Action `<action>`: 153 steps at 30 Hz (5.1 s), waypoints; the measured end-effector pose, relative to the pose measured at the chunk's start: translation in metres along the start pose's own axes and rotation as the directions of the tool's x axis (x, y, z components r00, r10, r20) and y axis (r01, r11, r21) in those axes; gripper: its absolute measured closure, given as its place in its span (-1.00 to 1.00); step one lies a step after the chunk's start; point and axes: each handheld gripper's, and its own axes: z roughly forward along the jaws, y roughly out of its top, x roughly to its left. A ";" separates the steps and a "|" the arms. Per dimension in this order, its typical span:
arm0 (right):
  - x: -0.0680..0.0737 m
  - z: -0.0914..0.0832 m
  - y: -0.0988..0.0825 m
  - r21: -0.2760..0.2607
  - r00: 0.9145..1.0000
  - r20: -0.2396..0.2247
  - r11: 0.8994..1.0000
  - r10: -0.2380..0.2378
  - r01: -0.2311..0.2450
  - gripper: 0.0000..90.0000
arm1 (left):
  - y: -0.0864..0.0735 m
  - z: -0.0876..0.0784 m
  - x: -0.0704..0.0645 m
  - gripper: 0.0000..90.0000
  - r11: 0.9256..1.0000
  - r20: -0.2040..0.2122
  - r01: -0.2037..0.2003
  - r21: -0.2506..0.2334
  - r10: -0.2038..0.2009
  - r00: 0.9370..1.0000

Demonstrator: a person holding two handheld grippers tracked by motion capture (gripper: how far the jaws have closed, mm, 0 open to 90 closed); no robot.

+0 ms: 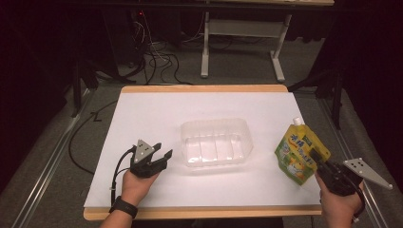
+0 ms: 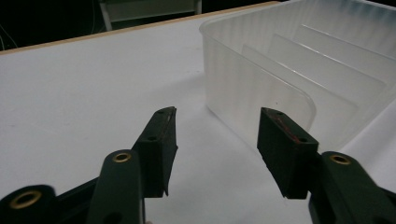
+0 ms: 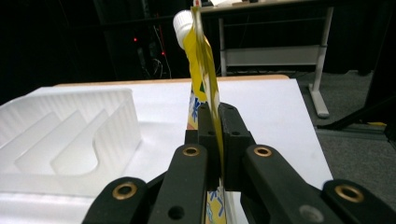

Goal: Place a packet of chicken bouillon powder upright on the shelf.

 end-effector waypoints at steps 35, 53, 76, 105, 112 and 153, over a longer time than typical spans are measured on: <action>-0.006 0.012 -0.023 0.178 0.999 -0.049 0.984 0.012 -0.003 0.52 | 0.015 0.086 -0.068 0.92 0.994 0.030 0.001 0.108 -0.004 1.000; -0.007 0.016 -0.023 0.204 0.999 -0.032 0.979 -0.002 0.008 0.88 | 0.000 0.043 -0.063 0.37 0.997 0.114 -0.043 0.063 0.035 0.993; -0.002 -0.006 0.000 0.046 1.000 -0.016 0.999 0.023 -0.022 0.96 | 0.013 0.019 -0.049 0.15 1.000 0.127 0.014 -0.006 -0.013 0.992; 0.075 0.015 0.049 -0.077 0.986 -0.150 0.995 -0.070 0.059 0.97 | 0.001 0.006 -0.030 0.12 1.000 0.113 -0.003 -0.029 0.007 0.994; 0.093 0.035 0.048 -0.068 0.982 -0.177 0.996 -0.071 0.060 0.97 | 0.000 0.004 -0.029 0.12 0.999 0.114 -0.007 -0.032 0.010 0.993; 0.159 0.119 0.028 -0.002 0.983 -0.163 0.996 -0.088 0.089 0.97 | 0.002 -0.002 -0.028 0.12 0.999 0.137 -0.014 -0.043 0.020 0.990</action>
